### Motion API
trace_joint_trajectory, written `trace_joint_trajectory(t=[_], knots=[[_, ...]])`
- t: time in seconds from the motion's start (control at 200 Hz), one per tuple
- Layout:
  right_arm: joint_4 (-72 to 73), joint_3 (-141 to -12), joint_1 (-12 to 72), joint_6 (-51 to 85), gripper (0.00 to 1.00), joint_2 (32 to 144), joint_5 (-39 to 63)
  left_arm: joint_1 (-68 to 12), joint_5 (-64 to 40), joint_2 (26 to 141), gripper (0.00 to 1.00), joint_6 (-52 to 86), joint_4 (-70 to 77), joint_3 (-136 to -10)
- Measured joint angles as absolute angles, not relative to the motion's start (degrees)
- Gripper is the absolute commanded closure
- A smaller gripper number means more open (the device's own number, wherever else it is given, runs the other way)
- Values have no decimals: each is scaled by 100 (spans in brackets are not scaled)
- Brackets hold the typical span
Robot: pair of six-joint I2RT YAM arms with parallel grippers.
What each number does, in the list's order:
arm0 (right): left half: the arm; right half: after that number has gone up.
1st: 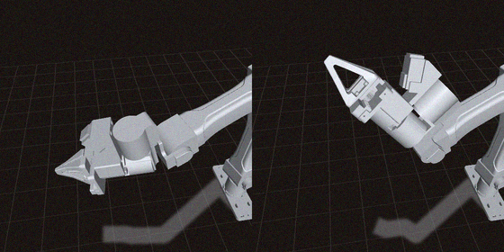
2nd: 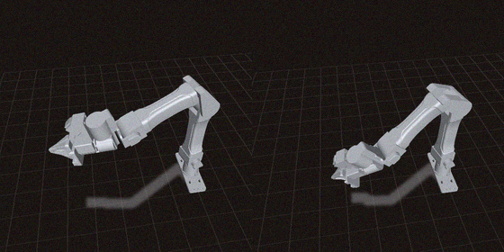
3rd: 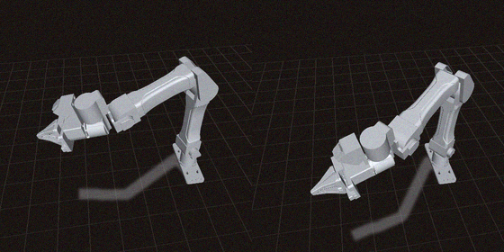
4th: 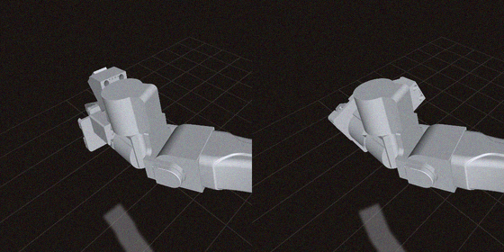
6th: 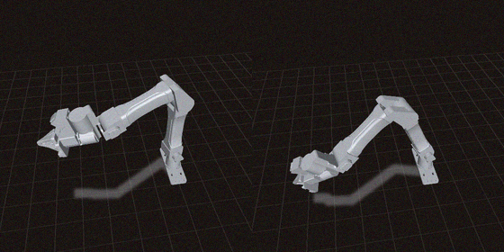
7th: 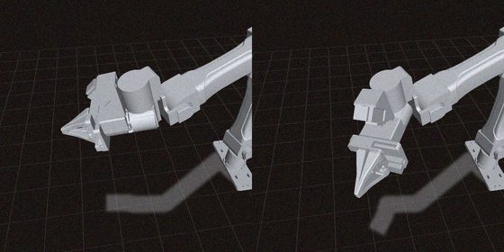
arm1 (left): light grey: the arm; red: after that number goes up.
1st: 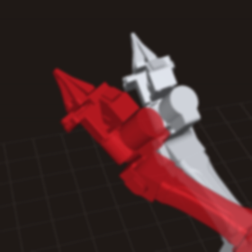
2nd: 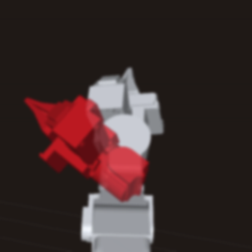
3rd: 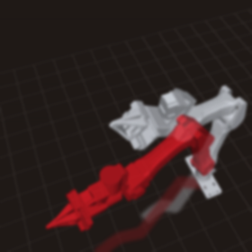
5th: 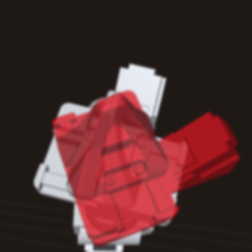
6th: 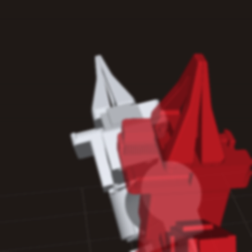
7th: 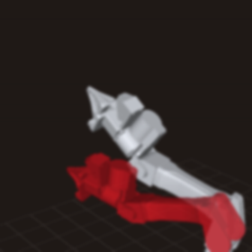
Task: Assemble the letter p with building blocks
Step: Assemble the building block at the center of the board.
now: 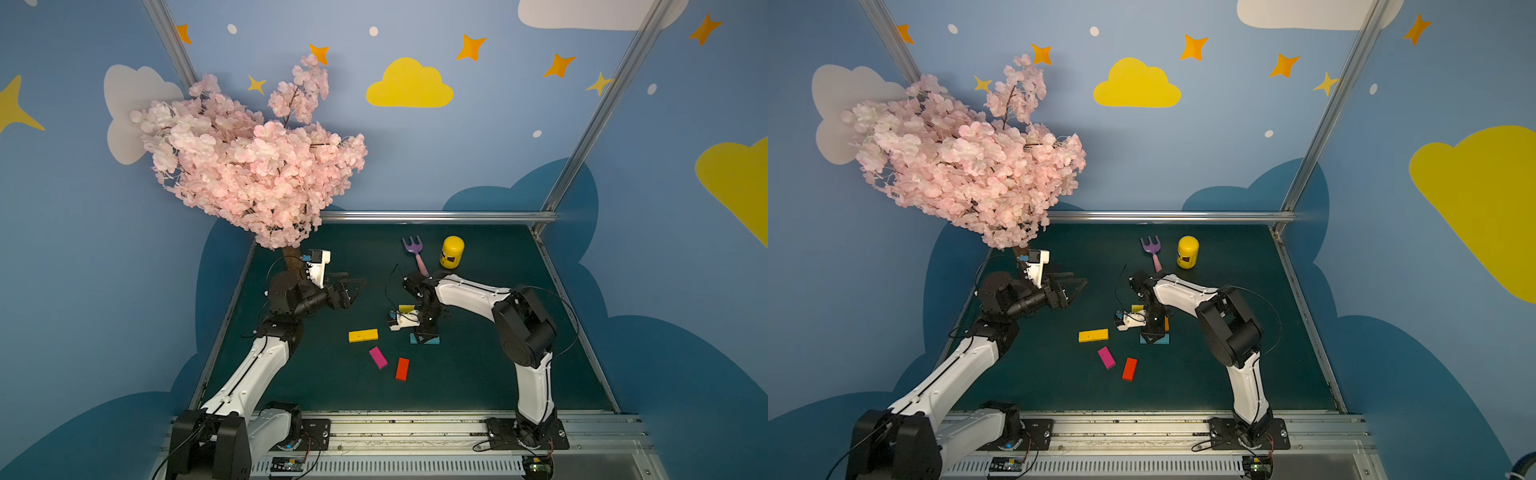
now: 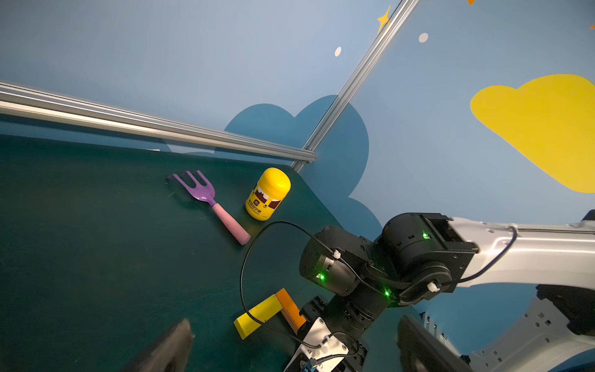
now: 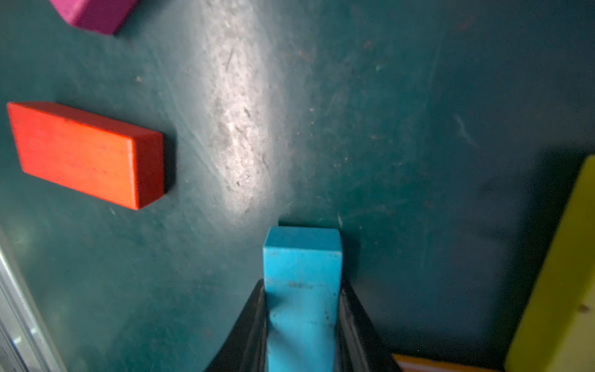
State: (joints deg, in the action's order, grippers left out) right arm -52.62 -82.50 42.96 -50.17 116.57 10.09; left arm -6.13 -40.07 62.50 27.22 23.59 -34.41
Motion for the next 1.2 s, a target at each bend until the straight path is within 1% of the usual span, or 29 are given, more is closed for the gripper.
trace_joint_trajectory(t=[1.201], knots=[[-5360, -8346, 4294, -5022, 72, 11714, 1002, -615, -4007, 6252, 0, 2718, 2344, -3441]])
